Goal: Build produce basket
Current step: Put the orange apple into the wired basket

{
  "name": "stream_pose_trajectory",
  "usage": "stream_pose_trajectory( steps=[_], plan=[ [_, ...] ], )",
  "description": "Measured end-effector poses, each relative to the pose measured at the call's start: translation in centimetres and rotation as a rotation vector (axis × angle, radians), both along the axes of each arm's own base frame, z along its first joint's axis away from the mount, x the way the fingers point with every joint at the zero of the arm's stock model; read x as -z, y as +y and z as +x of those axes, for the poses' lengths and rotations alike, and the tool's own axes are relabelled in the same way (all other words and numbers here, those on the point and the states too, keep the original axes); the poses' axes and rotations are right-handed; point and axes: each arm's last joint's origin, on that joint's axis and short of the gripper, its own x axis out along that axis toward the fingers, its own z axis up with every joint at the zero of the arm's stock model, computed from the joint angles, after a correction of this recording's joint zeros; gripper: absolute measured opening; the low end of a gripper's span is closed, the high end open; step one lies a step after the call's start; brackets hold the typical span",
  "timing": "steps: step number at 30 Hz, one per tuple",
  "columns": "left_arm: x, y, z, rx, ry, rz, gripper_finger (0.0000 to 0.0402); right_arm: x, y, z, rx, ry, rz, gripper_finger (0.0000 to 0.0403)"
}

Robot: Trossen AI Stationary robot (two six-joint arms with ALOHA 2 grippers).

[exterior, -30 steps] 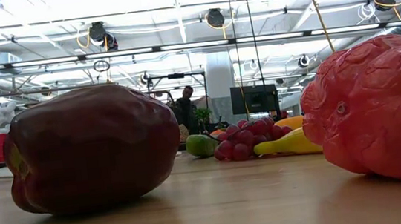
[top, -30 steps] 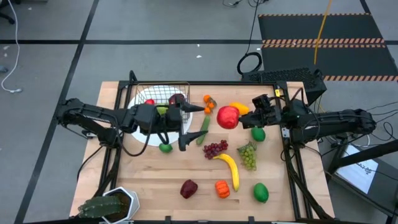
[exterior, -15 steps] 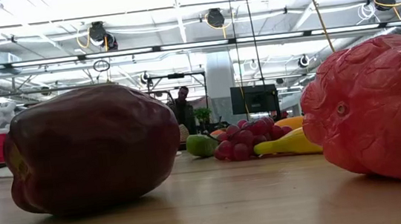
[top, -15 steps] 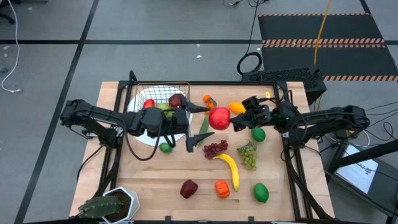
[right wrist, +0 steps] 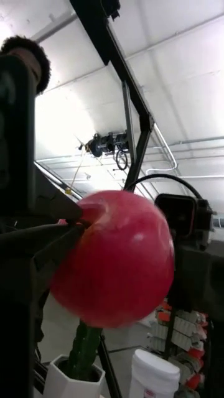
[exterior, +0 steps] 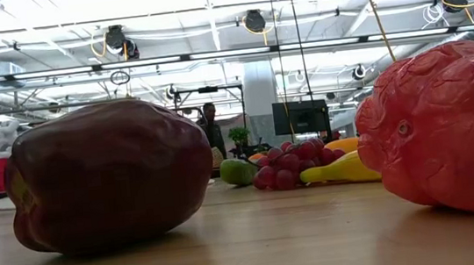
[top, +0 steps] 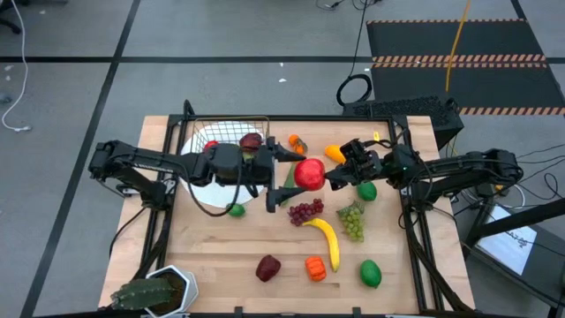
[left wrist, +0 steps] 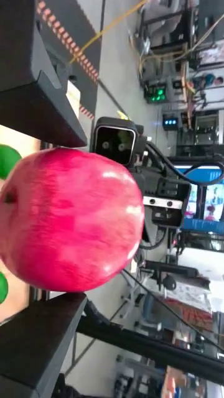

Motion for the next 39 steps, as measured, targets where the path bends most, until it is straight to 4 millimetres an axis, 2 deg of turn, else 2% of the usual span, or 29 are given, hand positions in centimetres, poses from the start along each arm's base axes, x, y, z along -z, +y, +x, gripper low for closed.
stream_pose_trajectory(
  steps=[15,23,27,31,39],
  plan=[
    [0.7,0.2,0.7,0.033,0.016,-0.118,0.0394,0.1,0.0,0.0,0.012,-0.002,-0.033,0.0009],
    [0.7,0.2,0.7,0.034,0.016,-0.117,0.0336,0.1,0.0,0.0,0.024,-0.009,-0.05,0.0009],
    [0.7,0.2,0.7,0.034,0.016,-0.118,0.0335,0.0,0.0,0.0,0.042,-0.016,-0.063,0.0013],
    [0.6,0.2,0.7,0.034,0.014,-0.123,0.0348,-0.1,0.0,-0.1,0.039,-0.03,-0.058,0.0053],
    [-0.4,0.2,-0.3,0.037,-0.008,-0.143,0.0336,-0.5,-0.6,-0.6,0.068,-0.029,-0.055,0.0193]
  ],
)
